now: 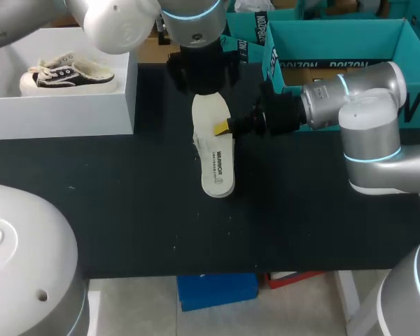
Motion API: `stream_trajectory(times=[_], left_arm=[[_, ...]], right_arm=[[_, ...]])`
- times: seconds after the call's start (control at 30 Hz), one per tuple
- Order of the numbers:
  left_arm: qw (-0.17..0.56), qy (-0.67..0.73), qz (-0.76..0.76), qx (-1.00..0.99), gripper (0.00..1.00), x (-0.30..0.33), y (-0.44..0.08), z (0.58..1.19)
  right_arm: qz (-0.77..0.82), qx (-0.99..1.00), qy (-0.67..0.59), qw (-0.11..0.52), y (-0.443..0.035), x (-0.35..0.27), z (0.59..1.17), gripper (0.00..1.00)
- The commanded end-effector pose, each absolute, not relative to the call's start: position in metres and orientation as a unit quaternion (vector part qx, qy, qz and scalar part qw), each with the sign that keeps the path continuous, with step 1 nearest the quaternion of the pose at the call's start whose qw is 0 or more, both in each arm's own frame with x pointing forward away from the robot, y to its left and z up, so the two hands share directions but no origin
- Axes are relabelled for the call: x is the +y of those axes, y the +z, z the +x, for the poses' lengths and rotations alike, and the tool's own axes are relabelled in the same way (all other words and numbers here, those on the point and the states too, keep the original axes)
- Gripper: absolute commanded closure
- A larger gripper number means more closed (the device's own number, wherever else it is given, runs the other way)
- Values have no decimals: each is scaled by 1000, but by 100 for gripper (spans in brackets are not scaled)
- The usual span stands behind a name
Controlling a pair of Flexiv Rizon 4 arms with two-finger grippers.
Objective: Take the shoe out of the shoebox, open the shoe tongue, remove and reinsert the insole, then place the shoe into the shoebox
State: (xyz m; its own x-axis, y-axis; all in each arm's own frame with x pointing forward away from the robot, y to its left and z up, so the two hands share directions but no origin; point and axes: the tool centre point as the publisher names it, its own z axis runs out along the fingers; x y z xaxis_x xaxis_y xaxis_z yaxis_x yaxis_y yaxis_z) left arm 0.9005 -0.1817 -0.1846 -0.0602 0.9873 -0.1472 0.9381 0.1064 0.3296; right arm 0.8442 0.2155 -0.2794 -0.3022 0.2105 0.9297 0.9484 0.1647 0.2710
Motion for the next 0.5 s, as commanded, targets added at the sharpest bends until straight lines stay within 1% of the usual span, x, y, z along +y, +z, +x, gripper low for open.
stream_trajectory(times=[0.03, 0.5], left_arm=[[176, 78, 663, 723, 0, -180, -185, 881], [182, 76, 669, 717, 0, -182, -191, 815]], right_arm=[[-443, -655, -471, 391, -280, 217, 845, 100], [-443, -655, -471, 391, -280, 217, 845, 100]])
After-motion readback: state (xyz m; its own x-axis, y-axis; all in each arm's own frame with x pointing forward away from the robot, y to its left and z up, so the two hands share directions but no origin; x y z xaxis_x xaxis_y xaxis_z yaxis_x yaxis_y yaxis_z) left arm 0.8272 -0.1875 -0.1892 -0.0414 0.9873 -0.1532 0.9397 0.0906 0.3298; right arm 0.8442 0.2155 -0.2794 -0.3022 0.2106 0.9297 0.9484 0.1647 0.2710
